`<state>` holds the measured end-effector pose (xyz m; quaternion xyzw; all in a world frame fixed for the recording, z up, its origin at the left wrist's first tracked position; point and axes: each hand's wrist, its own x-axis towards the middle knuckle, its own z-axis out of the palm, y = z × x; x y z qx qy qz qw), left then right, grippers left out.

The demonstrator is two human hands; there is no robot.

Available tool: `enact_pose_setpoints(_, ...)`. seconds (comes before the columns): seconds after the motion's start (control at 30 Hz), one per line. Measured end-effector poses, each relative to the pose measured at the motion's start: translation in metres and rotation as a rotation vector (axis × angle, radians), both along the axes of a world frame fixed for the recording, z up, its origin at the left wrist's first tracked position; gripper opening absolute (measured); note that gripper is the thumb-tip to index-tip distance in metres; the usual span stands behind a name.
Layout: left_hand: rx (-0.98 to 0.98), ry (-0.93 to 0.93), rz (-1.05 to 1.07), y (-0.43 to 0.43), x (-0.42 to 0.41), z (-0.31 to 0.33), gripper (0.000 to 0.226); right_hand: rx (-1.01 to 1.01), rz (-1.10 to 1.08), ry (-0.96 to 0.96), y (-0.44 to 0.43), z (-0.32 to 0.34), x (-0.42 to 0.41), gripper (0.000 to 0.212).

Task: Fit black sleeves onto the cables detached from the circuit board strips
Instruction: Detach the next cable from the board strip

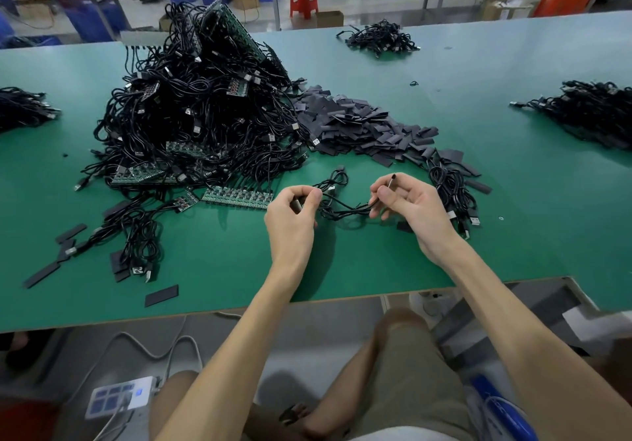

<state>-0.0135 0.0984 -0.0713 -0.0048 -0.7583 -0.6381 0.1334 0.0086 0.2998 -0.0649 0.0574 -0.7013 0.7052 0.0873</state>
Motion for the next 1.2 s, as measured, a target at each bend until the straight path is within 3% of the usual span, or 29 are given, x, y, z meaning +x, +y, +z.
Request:
enact_pose_setpoints(0.4, -0.126, -0.019, -0.010, 0.002, -0.003, -0.005, 0.011, -0.229, -0.027, -0.106, 0.008, 0.001, 0.000, 0.019)
enact_pose_setpoints(0.8, -0.284, 0.036, -0.259, 0.006, 0.006, 0.002, 0.011, -0.179, -0.014, -0.124, 0.003, 0.001, -0.001, 0.012)
enact_pose_setpoints(0.93, -0.334, 0.047, -0.194, 0.007, 0.007, 0.003, 0.008, -0.172, 0.000, -0.160, 0.006, 0.001, 0.001, 0.014)
enact_pose_setpoints(1.2, -0.249, 0.000, 0.035, 0.001, 0.004, 0.004, 0.003, -0.199, -0.072, -0.143, 0.005, 0.000, -0.002, 0.011)
